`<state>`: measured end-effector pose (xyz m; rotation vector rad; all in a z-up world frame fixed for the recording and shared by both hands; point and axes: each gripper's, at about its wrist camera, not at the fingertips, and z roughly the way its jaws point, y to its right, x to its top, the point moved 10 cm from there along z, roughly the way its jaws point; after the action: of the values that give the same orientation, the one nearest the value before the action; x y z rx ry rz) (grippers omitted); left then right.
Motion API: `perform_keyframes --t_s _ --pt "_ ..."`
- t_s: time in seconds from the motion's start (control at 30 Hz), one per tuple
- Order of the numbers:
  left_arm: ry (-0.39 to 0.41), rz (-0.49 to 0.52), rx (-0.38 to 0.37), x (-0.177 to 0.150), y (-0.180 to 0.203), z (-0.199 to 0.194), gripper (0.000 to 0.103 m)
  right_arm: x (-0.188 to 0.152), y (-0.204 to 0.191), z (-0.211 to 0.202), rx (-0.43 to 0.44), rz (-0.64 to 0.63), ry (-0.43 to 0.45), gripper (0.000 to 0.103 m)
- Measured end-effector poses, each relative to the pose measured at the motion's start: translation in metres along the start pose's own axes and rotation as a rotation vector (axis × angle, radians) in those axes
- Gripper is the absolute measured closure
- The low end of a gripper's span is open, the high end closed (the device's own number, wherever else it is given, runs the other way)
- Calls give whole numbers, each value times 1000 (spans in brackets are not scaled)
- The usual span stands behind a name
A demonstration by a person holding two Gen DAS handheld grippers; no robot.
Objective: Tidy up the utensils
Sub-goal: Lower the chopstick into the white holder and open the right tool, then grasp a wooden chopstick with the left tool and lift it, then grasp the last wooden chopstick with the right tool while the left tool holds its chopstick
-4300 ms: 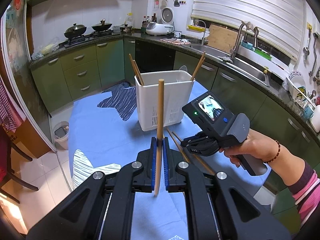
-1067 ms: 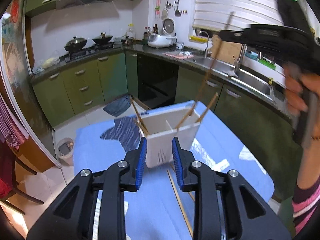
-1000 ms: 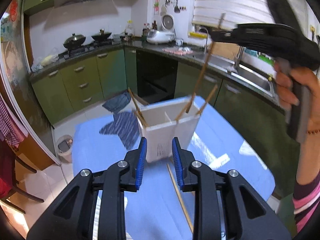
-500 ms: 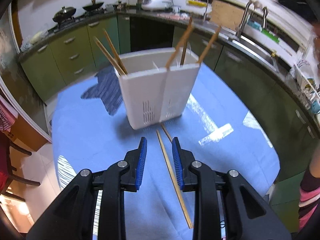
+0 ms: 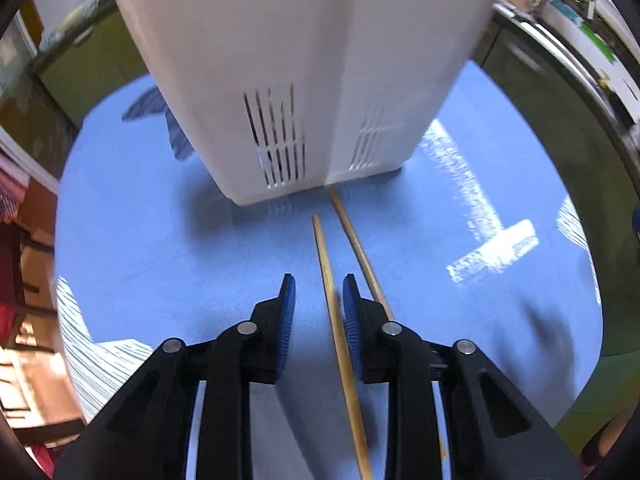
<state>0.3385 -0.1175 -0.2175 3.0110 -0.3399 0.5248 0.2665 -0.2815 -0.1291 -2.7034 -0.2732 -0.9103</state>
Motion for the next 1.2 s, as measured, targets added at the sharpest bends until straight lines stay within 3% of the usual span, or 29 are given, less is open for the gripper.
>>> perform_keyframes --t_s 0.23,0.53,0.67,0.9,1.2 --pt "-51 -6 19 1 5 20 89 -9 29 11 3 44 -24 74" --pt "-62 24 62 3 16 21 96 -13 20 49 2 36 -123 74" --pt "-53 31 43 0 20 17 97 -11 14 66 -8 33 -157 74" --pt "13 8 -22 0 13 -14 97 -11 -8 95 6 -1 -232 74" --pt "198 -1 -65 -10 -11 -92 97 -10 -56 128 28 -67 -313 74"
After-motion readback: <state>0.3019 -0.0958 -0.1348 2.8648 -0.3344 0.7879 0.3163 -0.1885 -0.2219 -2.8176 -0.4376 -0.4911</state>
